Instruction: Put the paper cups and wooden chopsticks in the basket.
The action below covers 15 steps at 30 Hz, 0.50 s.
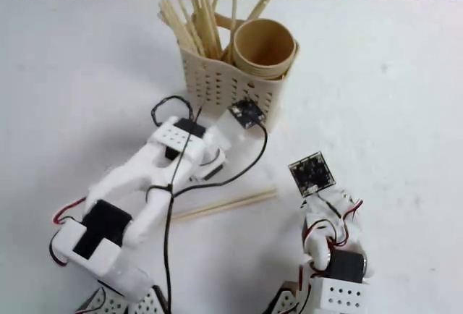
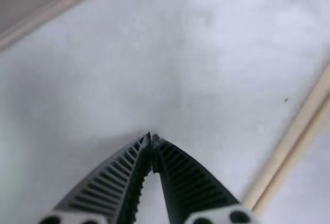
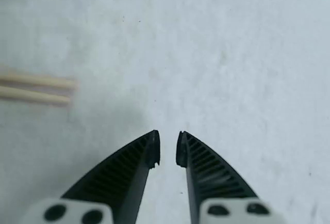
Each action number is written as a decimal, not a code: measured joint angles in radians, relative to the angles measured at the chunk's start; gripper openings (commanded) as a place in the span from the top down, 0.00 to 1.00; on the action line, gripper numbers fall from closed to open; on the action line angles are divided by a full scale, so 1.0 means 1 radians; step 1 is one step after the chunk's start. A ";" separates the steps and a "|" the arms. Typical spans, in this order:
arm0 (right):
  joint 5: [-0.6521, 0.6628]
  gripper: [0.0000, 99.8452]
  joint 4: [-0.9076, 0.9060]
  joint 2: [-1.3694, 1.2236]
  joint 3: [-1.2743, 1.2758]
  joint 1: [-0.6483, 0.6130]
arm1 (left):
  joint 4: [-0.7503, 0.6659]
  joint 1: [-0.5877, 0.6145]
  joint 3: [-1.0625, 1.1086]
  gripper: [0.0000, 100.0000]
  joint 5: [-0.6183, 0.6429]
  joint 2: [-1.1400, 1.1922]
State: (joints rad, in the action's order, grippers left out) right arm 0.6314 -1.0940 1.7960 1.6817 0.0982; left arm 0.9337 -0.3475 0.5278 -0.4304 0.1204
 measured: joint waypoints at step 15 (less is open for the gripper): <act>0.000 0.93 0.000 0.000 0.000 0.000 | 0.011 0.028 -0.006 0.94 0.000 0.009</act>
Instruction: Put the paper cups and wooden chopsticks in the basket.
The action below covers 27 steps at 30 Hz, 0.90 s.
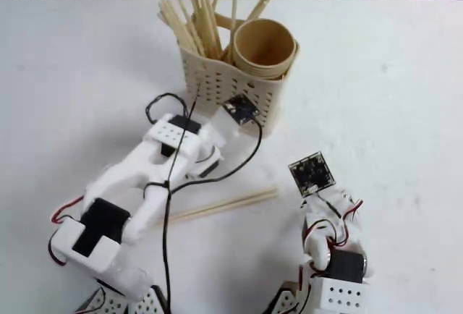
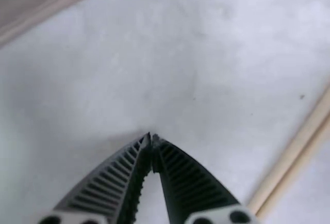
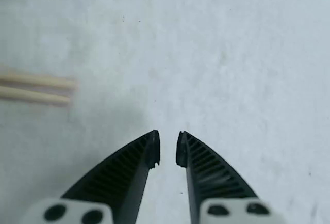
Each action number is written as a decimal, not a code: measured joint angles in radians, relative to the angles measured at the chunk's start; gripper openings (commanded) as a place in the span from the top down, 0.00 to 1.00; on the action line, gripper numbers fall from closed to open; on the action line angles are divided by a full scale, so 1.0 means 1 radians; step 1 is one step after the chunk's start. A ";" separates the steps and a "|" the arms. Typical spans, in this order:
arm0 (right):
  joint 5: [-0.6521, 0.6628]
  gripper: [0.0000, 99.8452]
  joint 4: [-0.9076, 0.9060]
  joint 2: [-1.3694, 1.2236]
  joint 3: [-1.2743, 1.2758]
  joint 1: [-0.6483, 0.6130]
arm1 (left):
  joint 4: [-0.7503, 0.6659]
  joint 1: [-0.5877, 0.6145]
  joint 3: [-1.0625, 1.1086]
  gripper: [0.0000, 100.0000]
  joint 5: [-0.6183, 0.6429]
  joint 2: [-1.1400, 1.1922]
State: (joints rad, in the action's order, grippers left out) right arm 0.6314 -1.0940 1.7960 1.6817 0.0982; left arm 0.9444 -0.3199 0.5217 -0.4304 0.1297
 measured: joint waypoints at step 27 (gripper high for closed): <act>0.000 0.93 0.000 0.000 0.000 0.000 | 0.037 -0.114 0.003 0.87 -0.058 0.003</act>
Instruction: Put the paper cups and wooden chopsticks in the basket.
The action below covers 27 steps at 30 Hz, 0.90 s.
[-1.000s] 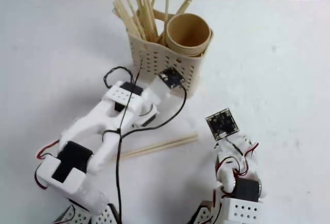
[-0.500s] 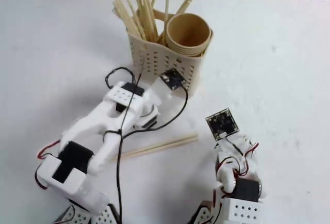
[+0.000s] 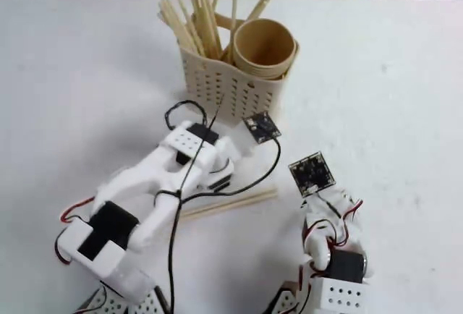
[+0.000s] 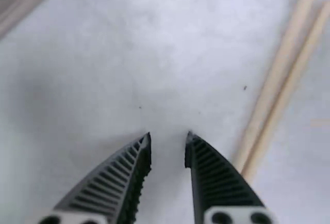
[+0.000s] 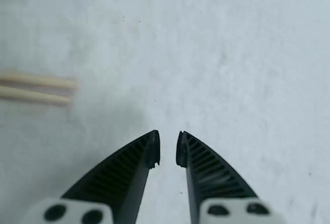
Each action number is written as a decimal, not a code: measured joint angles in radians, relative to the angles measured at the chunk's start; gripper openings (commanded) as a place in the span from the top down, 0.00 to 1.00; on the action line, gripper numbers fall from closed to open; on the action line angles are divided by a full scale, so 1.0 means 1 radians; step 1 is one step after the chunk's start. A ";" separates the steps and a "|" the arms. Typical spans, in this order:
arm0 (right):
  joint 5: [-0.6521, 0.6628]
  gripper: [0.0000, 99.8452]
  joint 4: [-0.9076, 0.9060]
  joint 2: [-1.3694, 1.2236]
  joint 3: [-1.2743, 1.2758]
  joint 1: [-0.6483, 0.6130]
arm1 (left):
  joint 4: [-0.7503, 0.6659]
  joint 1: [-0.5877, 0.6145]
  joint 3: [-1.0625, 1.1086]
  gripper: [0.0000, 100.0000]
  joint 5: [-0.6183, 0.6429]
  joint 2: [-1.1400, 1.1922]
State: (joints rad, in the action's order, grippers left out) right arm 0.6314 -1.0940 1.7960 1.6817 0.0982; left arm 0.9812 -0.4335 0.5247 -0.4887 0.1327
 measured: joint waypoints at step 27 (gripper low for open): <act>0.000 0.93 0.000 0.000 0.000 0.000 | 0.060 -0.118 0.083 0.87 0.000 -0.069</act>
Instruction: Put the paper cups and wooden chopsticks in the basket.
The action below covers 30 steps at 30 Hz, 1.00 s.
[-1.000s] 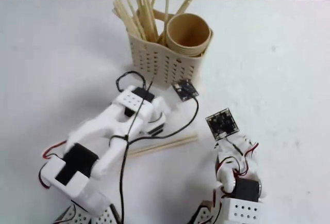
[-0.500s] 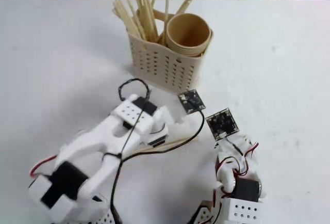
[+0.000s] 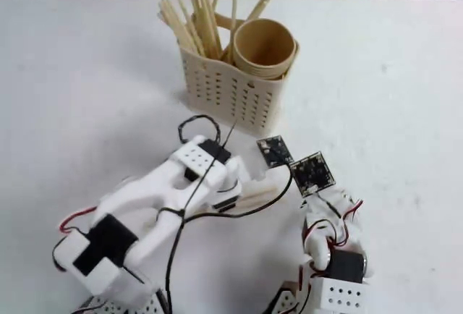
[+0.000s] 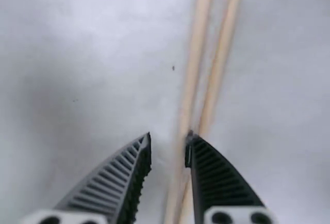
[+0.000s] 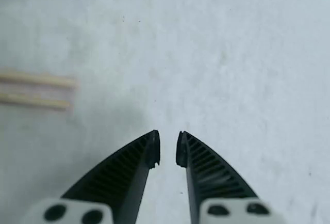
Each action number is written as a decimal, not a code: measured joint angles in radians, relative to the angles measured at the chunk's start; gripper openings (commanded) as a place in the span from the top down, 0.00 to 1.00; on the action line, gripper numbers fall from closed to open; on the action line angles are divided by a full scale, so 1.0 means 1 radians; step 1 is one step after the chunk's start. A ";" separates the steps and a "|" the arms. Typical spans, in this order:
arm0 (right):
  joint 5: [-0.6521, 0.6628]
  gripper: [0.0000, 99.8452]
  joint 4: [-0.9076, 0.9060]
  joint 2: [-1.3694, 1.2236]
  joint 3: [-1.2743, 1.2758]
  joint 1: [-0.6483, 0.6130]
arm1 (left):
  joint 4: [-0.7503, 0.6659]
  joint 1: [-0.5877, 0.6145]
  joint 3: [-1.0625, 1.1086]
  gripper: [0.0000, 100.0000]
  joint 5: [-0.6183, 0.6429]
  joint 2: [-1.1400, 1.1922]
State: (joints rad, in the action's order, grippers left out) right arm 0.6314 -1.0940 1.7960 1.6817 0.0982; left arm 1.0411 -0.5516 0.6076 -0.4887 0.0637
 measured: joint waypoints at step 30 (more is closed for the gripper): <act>0.000 0.93 0.000 0.000 0.000 0.000 | -0.152 0.258 -0.032 0.95 0.114 0.038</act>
State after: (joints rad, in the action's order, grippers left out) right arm 0.6314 -1.0940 1.7960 1.6817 0.0982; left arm 0.8892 -0.2938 0.5754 -0.3751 0.1020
